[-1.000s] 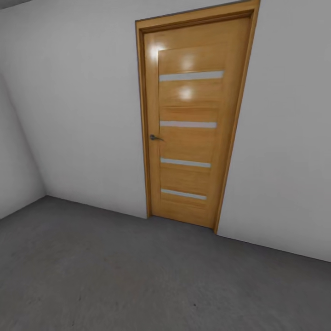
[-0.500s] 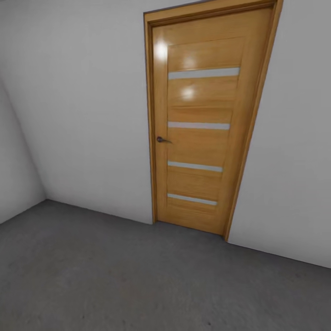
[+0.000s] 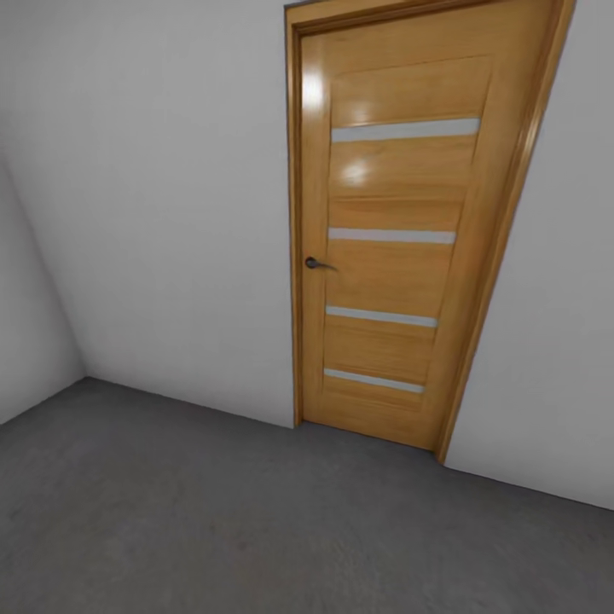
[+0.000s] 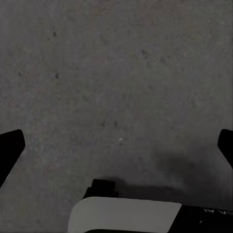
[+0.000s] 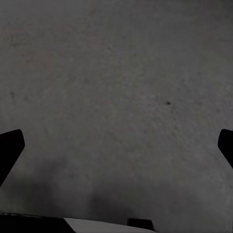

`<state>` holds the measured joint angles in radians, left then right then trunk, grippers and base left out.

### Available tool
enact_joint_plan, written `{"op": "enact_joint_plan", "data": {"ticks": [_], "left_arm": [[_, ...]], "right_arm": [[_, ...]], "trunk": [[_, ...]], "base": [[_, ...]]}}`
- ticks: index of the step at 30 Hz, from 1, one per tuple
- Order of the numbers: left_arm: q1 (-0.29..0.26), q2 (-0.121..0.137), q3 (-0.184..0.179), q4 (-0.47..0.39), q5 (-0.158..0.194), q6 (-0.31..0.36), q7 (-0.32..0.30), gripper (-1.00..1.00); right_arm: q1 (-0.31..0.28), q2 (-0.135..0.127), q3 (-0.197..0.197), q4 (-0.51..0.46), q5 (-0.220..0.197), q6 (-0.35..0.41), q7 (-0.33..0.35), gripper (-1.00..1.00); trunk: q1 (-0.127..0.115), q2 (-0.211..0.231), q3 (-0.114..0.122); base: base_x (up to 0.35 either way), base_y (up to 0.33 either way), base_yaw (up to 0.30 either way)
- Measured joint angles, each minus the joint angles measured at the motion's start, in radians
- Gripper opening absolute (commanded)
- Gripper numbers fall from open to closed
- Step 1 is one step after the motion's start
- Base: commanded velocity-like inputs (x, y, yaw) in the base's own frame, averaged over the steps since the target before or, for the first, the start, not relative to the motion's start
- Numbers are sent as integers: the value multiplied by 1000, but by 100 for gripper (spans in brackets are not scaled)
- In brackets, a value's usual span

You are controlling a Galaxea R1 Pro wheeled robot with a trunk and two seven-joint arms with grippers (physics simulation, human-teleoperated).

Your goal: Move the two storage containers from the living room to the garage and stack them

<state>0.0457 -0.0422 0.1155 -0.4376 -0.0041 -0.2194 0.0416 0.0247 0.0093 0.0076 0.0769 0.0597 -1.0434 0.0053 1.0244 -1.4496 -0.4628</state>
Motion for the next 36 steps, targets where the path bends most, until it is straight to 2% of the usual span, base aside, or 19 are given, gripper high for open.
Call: {"op": "enact_joint_plan", "data": {"ticks": [4, 6, 8, 12, 15, 17, 20, 24, 29, 30, 32, 33, 34, 36], "left_arm": [[0, -3, -1, -3, 1, 0, -1, 100], [0, -13, -4, -40, -1, 6, -1, 100], [-1, -24, -6, -83, -3, 10, -2, 100], [-3, -46, -10, -248, -30, 25, -7, 100], [-4, -64, -15, -326, -51, 61, -7, 100], [-30, -93, -18, -449, -74, 111, -6, 100], [-73, -131, -19, -548, -81, 165, -5, 100], [-218, -132, -21, -589, -102, 292, -7, 100], [-403, -132, -48, -571, -108, 367, -10, 100], [-421, -132, -50, -562, -108, 374, -11, 100], [-497, -131, -54, -500, -107, 398, -13, 100], [-560, -131, -55, -420, -107, 411, -14, 100], [-583, -131, -56, -387, -107, 415, -14, 100], [-653, -131, -58, -243, -107, 427, -14, 100]], "right_arm": [[2, 3, -2, 1, -5, 0, 0, 100], [6, 12, -1, 1, -5, 0, 1, 100], [8, 15, -1, 2, -5, 37, 2, 100], [9, 18, -1, 0, -2, 80, 3, 100], [9, 18, 0, 0, -2, 83, 2, 100], [9, 18, 0, 0, -1, 86, -1, 100], [9, 18, -1, 0, 0, 87, -3, 100], [9, 18, -1, -1, 3, 87, -6, 100], [9, 18, -1, -1, 6, 87, -7, 100], [9, 18, -1, -1, 6, 87, -7, 100], [9, 18, -2, -1, 6, 87, -7, 100], [10, 18, -2, -1, 6, 87, -7, 100], [10, 18, -2, -1, 6, 86, -7, 100], [9, 18, -3, -1, 7, 86, -7, 100]], "trunk": [[0, 0, 0], [0, 0, 0], [0, 0, 0], [0, 0, 0], [0, 0, 0], [0, 0, 0], [0, 0, 0], [0, 0, 0], [0, 0, 0], [0, 0, 0], [0, 0, 0], [0, 0, 1], [0, 0, 0], [0, 0, 0]], "base": [[283, 214, 0], [285, 195, 0], [290, 182, 0], [307, 155, 0], [313, 166, 0], [314, 173, 0], [314, 175, 0], [314, 179, 0], [314, 180, 0], [314, 180, 0], [314, 180, 0], [314, 180, 0], [314, 180, 0], [314, 180, 0]]}}
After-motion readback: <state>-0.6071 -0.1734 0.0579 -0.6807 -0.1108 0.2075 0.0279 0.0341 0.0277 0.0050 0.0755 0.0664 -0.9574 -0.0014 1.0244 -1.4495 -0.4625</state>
